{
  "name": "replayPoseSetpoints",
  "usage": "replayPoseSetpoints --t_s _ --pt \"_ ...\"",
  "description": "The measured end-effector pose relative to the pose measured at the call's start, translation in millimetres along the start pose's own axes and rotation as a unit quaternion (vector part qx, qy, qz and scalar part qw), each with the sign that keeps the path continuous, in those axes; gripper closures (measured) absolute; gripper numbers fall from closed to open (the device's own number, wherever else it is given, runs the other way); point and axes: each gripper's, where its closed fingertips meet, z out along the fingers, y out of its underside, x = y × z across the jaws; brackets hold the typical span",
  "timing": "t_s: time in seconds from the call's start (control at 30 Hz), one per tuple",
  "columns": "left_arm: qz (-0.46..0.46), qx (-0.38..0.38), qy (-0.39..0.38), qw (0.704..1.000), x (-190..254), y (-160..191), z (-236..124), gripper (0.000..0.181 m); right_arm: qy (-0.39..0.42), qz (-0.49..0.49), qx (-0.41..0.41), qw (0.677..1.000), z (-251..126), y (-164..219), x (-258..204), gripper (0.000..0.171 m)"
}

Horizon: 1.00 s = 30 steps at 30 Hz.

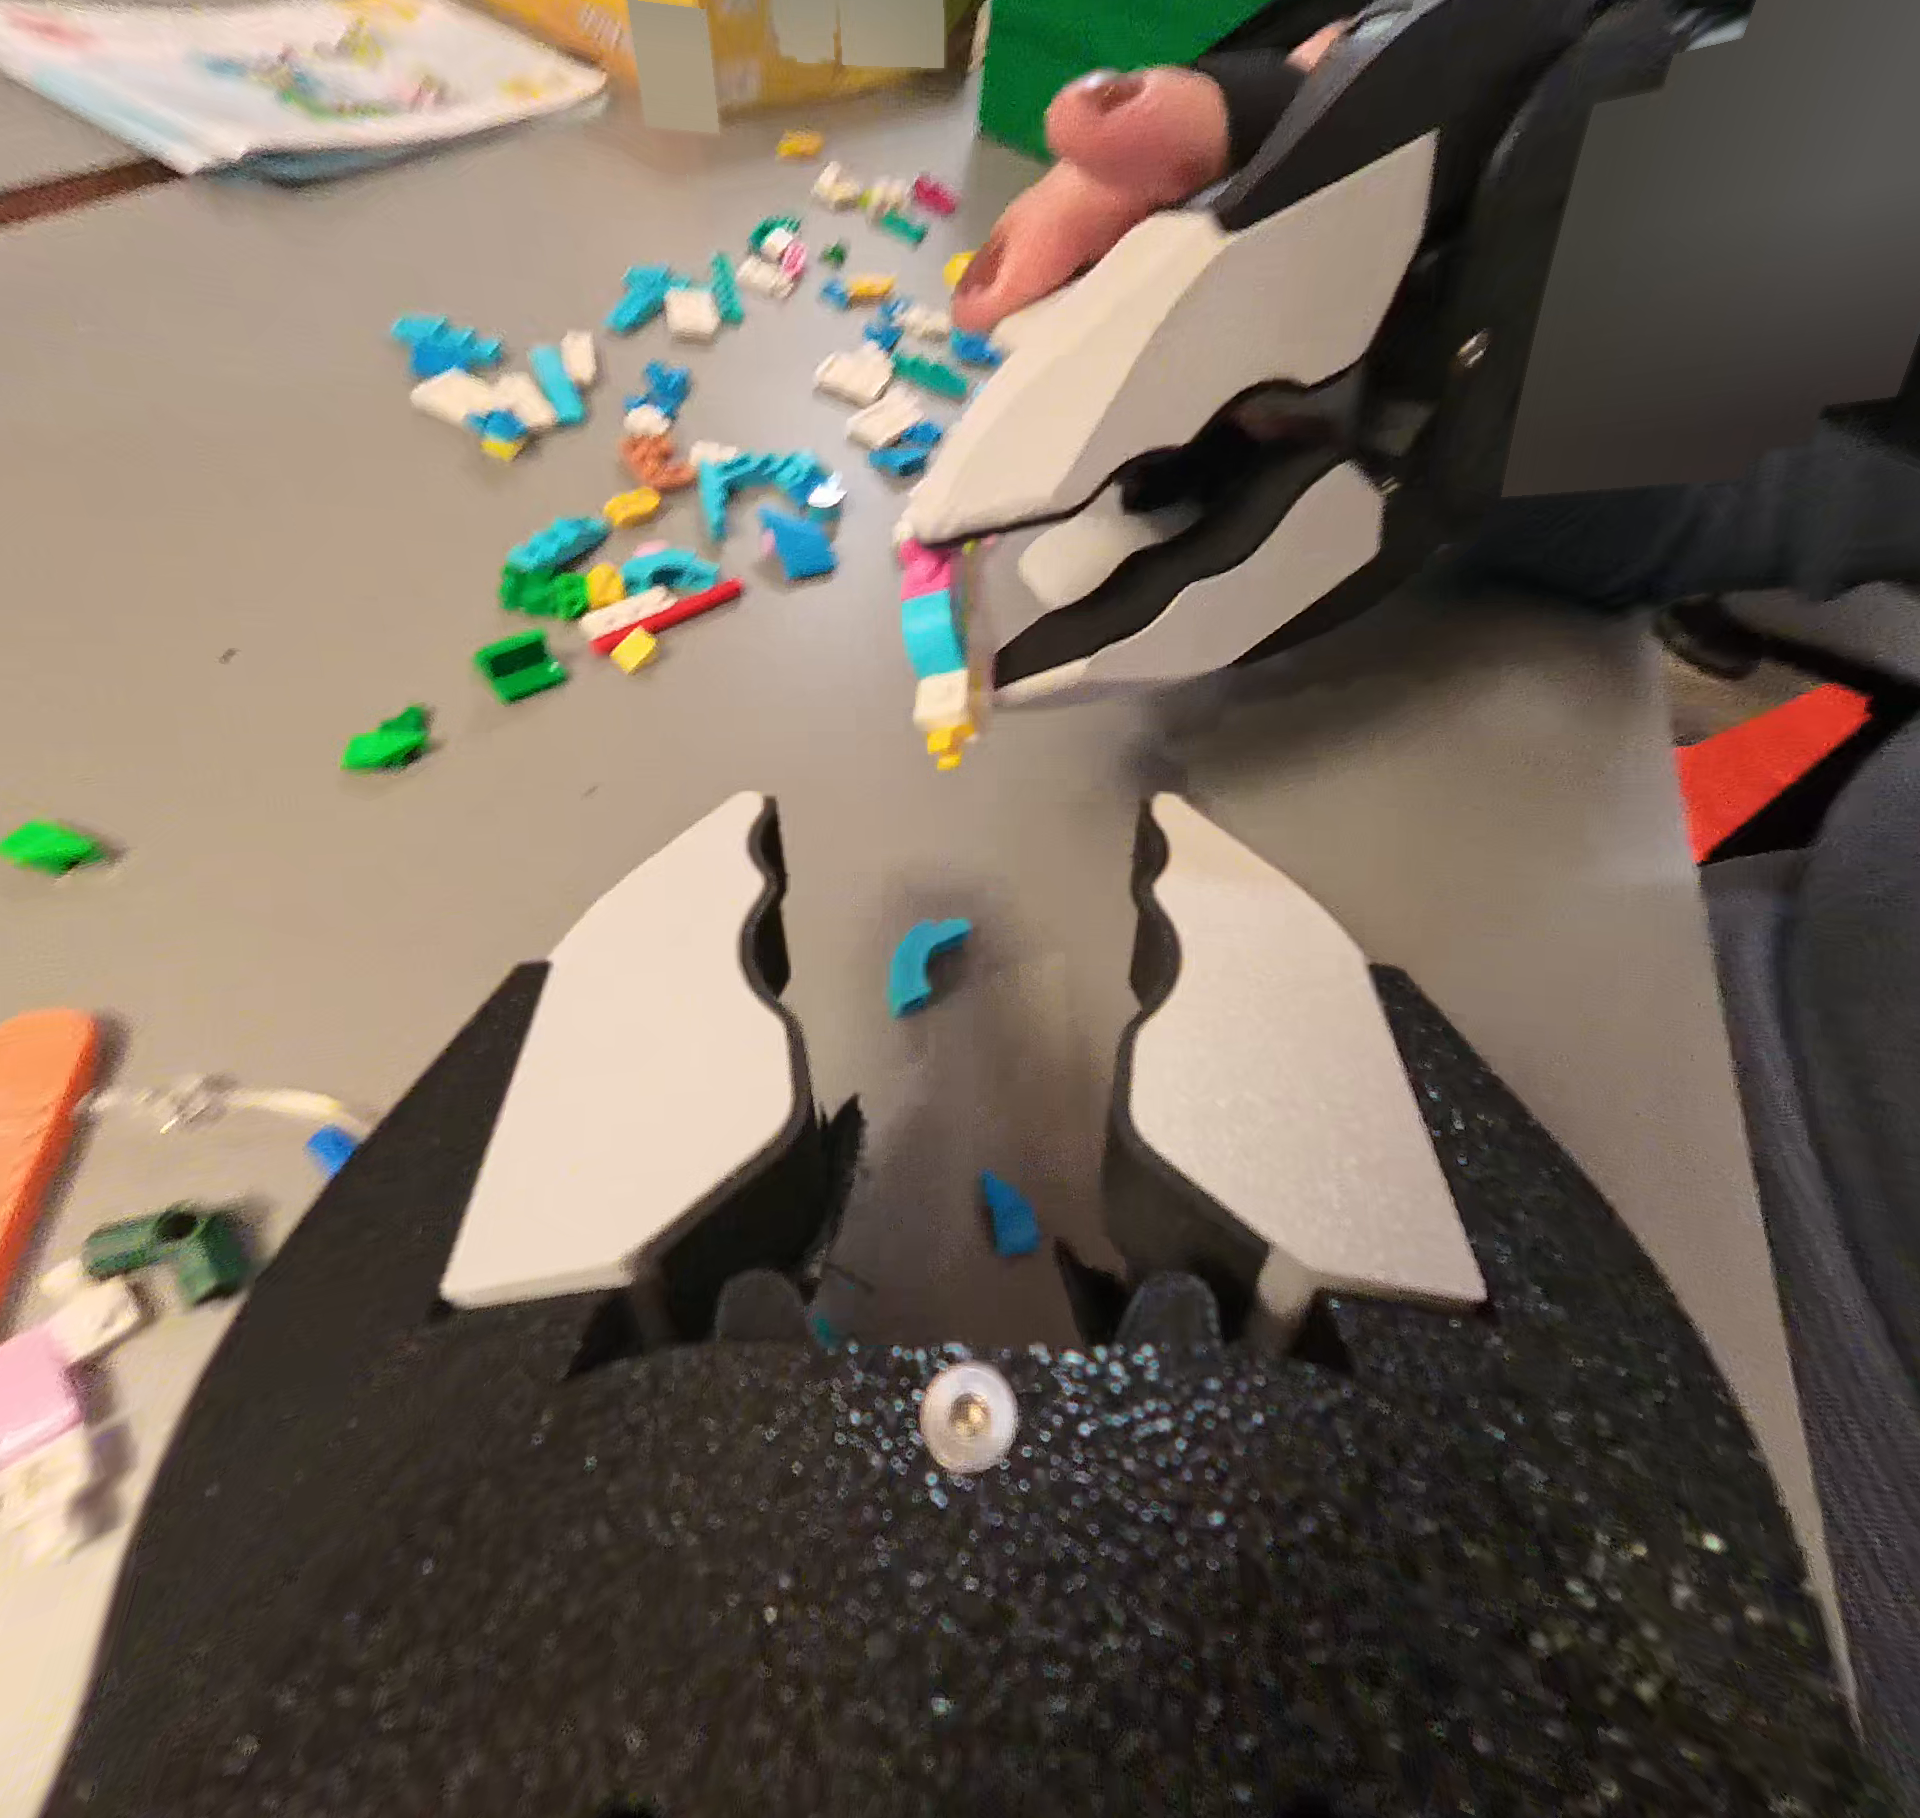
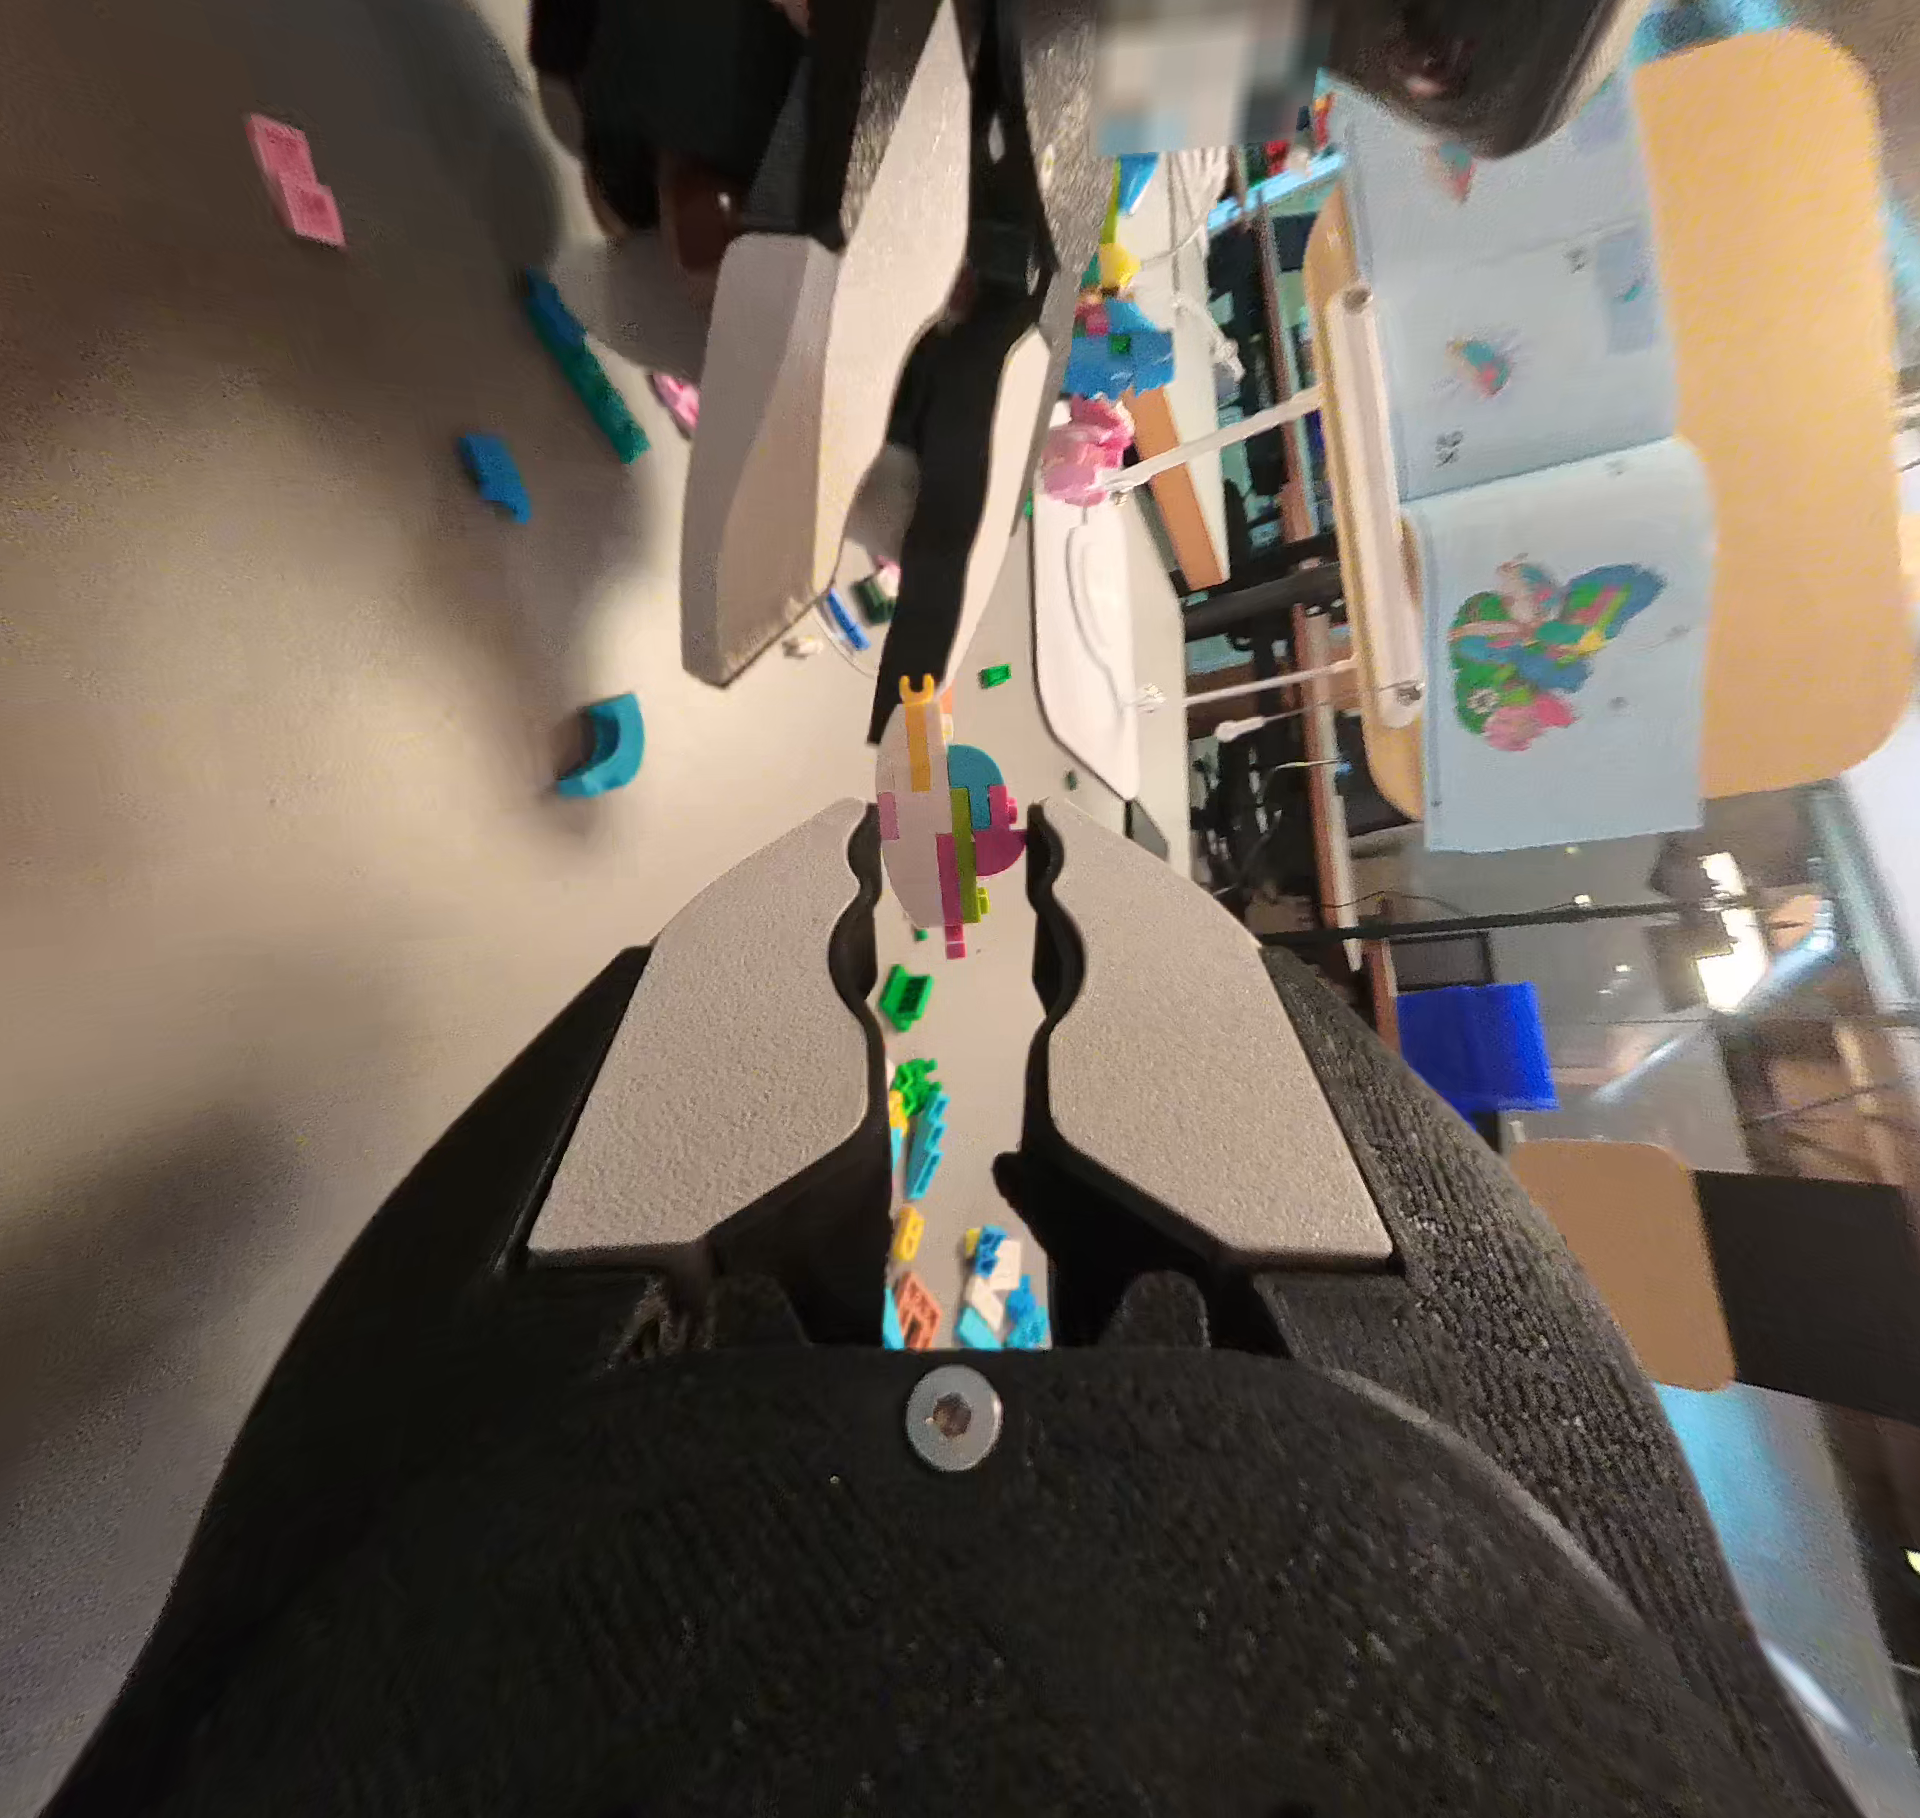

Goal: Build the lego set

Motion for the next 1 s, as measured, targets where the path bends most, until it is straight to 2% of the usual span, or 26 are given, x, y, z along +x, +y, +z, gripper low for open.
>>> replayPoseSetpoints --t_s 0.13,0.23,0.4,0.5,0.57,0.63,0.7,0.77,0.83,0.93,1.0 --pt "0.01 0.064 0.037 0.997 17 -15 1 0.142 0.019 -0.018 0.005 1.0 1 -8 1 0.145" --pt "0.019 0.088 0.01 0.996 10 -20 -2 0.165 0.03 -0.013 0.009 0.999 0 -12 4 0.146" --pt "0.002 0.118 0.03 0.993 12 -26 -6 0.163 0.05 -0.009 0.009 0.999 -1 -15 11 0.146" --pt "0.018 0.124 0.021 0.992 9 -27 -9 0.172 0.053 -0.001 0.02 0.998 -3 -19 13 0.146" --pt "0.03 0.118 0.015 0.992 6 -29 -15 0.173 0.047 0.05 0.049 0.996 -7 -22 18 0.145" --pt "0.06 0.112 -0.012 0.992 -4 -31 -27 0.173 -0.01 0.169 0.06 0.984 -7 -14 18 0.146" --pt "0.078 0.109 -0.018 0.991 -9 -32 -38 0.174 -0.117 0.291 0.048 0.948 -2 -2 4 0.147" --pt "0.084 0.105 -0.001 0.991 -8 -30 -45 0.173 -0.252 0.398 0.025 0.882 1 0 -22 0.148" --pt "0.092 0.095 0.017 0.991 -4 -26 -47 0.173 -0.35 0.461 0.001 0.815 5 -2 -44 0.15" --pt "0.109 0.077 0.035 0.99 0 -19 -46 0.173 -0.406 0.49 -0.046 0.77 16 6 -58 0.156" --pt "0.119 0.071 0.052 0.989 5 -16 -45 0.173 -0.457 0.525 -0.064 0.715 18 5 -60 0.156"
